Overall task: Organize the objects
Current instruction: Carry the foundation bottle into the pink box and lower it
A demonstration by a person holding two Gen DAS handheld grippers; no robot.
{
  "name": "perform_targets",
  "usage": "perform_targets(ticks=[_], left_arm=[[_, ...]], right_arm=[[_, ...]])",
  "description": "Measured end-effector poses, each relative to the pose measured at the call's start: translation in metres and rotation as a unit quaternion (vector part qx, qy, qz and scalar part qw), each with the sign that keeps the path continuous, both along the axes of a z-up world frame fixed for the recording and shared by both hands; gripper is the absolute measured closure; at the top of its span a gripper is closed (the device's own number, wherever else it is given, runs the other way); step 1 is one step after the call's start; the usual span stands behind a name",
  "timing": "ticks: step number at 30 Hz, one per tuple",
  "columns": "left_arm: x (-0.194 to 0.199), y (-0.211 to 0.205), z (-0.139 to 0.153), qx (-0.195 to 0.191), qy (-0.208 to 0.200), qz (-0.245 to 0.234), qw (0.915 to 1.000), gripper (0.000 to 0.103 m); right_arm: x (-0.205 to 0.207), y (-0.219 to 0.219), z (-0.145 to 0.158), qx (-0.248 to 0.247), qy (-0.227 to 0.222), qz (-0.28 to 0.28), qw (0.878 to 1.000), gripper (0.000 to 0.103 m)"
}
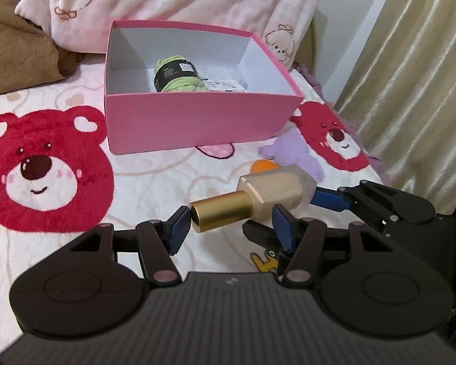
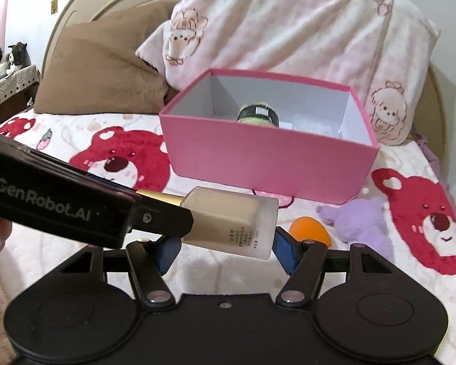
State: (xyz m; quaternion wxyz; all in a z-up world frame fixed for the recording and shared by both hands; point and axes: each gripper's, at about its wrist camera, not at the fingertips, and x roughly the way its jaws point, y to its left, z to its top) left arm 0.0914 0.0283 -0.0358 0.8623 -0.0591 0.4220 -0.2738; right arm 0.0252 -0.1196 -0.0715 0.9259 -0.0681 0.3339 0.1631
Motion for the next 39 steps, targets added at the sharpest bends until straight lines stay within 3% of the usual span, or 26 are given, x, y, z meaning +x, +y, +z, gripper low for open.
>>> perform_targets(ticks=[11,18,22,27,30,39], left_arm=[[-0.007,-0.01,0.087,0.018,-0.051,-0.009,0.9985,0.047],[0.017,-0.027,0.134,0.019,-0.088,-0.021,0.9957,0.047],[0.046,-0.037,0.146,0.012,-0.099,-0.029,0.9946,0.047],[0.093,-0.05,0.138,0.001,-0.085,-0.026,0.996,0.047],[0.127,-0.056,0.125,-0.004,-0.054,-0.022,0.9983,0.047],[0.196,-0.072,0.04,-0.029,0.07,-0.004,0.9971,0.047]], right_arm=[[-0.002,-0.006,0.074,0.01,-0.029,-0.003,1.0,0.033],[0.028,-0.017,0.116,0.002,-0.043,-0.009,0.999,0.033],[0.055,-0.023,0.129,-0.013,-0.053,-0.016,0.998,0.033],[0.094,-0.028,0.126,-0.027,-0.051,-0.022,0.998,0.033],[0.126,-0.032,0.117,-0.032,-0.034,-0.018,0.999,0.033],[0.189,-0.037,0.053,-0.071,0.029,-0.003,0.997,0.033]])
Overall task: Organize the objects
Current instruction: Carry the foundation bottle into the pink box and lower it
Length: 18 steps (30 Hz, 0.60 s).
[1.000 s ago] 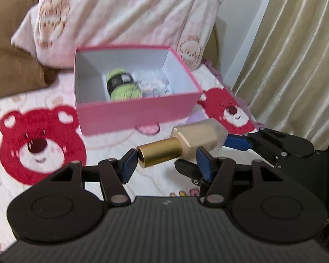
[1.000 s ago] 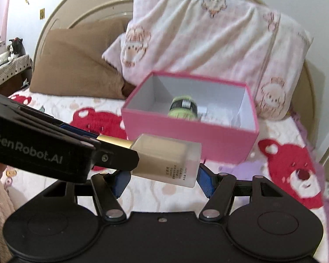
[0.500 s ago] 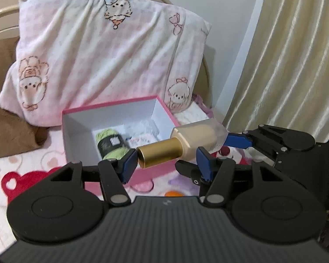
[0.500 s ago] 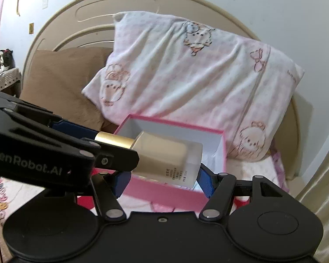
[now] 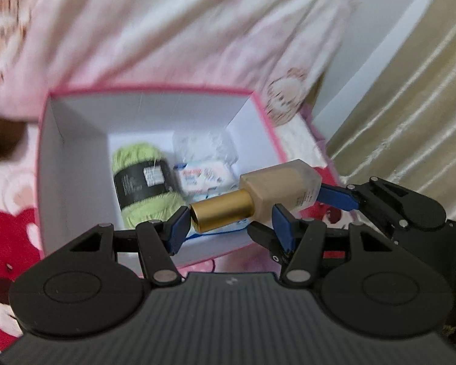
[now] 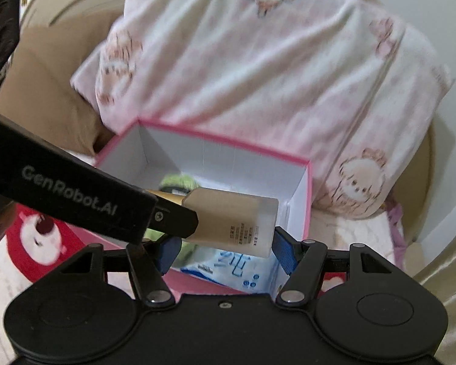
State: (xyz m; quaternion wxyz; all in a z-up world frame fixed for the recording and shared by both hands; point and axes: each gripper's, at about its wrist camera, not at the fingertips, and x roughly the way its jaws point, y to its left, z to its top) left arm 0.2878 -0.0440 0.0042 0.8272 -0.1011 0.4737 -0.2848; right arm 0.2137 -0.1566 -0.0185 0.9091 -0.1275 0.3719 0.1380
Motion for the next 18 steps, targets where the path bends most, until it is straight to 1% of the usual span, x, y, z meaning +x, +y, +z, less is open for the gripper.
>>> perform_targets(ticks=[3,5,8,12,15,18], left_arm=[[0.018,-0.008,-0.024,0.009,0.015,0.013,0.9998,0.044],[0.031,-0.01,-0.039,0.005,0.034,0.025,0.9991,0.044],[0.046,-0.011,-0.053,-0.001,0.065,0.034,0.9973,0.045],[0.053,-0.012,-0.061,-0.005,0.089,0.034,0.9955,0.045],[0.055,-0.014,-0.065,-0.008,0.1,0.035,0.9943,0.045],[0.056,-0.017,-0.068,-0.004,0.113,0.044,0.9926,0.045]], right_arm=[[0.024,-0.003,-0.018,0.006,0.032,0.004,0.999,0.033],[0.043,-0.004,-0.029,0.007,0.062,0.007,0.998,0.034],[0.06,-0.004,-0.038,0.007,0.096,0.007,0.995,0.034],[0.07,-0.004,-0.041,-0.002,0.123,0.017,0.992,0.034],[0.079,-0.01,-0.045,0.007,0.154,0.013,0.988,0.034],[0.079,-0.012,-0.048,0.009,0.163,0.014,0.986,0.034]])
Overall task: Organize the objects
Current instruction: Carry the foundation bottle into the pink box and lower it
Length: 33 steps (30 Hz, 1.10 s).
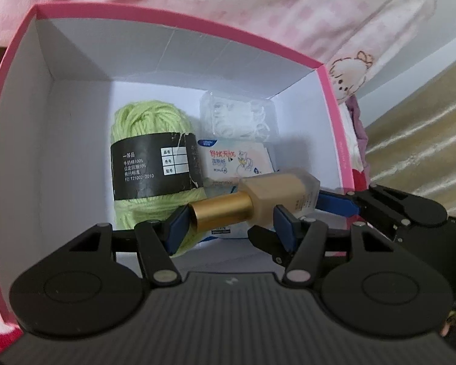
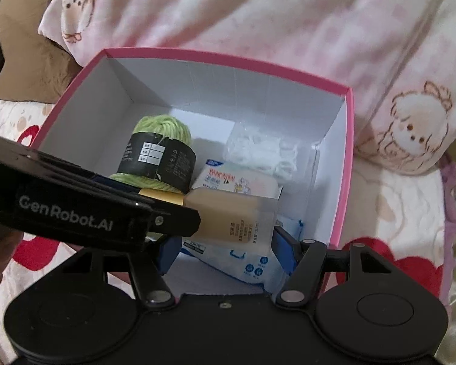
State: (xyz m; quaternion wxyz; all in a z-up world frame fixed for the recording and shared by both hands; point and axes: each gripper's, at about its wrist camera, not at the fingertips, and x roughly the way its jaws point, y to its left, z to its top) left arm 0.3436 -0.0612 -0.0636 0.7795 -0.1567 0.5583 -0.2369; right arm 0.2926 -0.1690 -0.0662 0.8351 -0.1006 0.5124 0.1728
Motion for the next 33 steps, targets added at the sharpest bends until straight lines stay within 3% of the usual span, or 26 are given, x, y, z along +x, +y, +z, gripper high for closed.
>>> perform_targets(ticks=[3,11,22,27,30,33], left_arm=[[-0.003,-0.002,0.0,0.006,0.009,0.0,0.9999,0.045],[-0.002,0.002,0.0,0.043,0.0,0.024,0.9988,0.044],[0.011,-0.008,-0.013,0.044,0.01,0.014,0.9989,0.043],[0.002,-0.004,-0.01,0.041,-0.016,0.02,0.9988,0.04],[-0.002,-0.001,-0.005,0.032,-0.026,0.024,0.9988,0.031],[-0.01,-0.001,0.004,0.047,-0.05,0.024,0.9974,0.031]], right_arm=[[-0.002,0.003,0.001,-0.01,0.005,0.006,1.0,0.034],[0.012,0.008,-0.01,0.021,0.038,-0.015,0.999,0.034],[0.027,0.026,-0.02,-0.058,0.061,-0.02,0.996,0.034],[0.018,0.022,-0.015,-0.05,0.037,-0.021,0.998,0.029],[0.009,0.015,-0.006,-0.04,0.004,-0.025,0.999,0.027],[-0.003,0.006,0.005,-0.018,-0.011,-0.032,0.999,0.028]])
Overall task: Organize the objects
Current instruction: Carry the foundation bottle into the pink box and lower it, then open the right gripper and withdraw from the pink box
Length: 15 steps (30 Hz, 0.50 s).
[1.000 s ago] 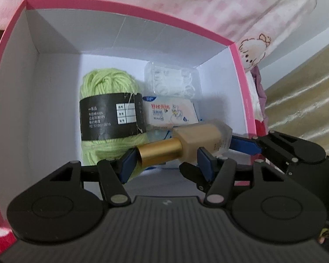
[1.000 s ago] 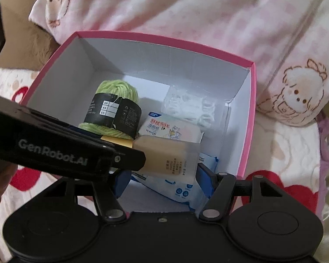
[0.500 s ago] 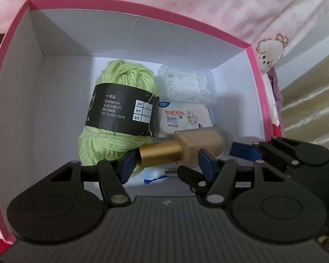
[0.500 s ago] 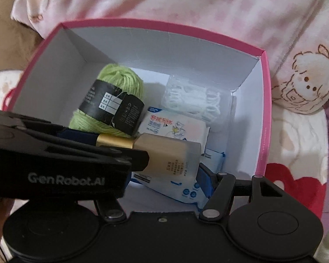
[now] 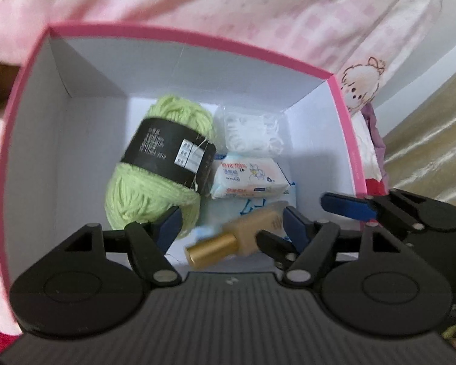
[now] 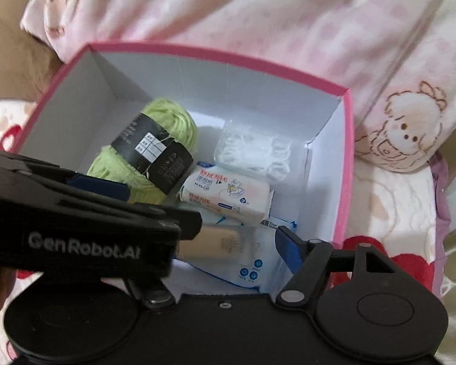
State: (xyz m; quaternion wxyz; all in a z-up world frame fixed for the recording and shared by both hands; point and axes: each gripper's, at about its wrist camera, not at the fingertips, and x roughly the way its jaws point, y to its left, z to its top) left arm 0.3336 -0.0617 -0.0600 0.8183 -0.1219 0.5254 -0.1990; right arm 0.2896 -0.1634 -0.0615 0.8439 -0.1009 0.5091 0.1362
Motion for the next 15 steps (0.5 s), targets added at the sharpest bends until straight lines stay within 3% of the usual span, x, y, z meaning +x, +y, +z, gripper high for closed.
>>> perform_targets(ticks=[6,15], left_arm=[[-0.023,0.007,0.032,-0.005,-0.016,-0.01,0.9998,0.031],[-0.079,0.021,0.103,0.034,-0.056,-0.041,0.997,0.029]], right_arm=[[-0.035,-0.011,0.035,0.037,-0.022,0.009,0.999,0.028],[-0.093,-0.013,0.1,0.069,-0.048,0.041,0.996,0.026]])
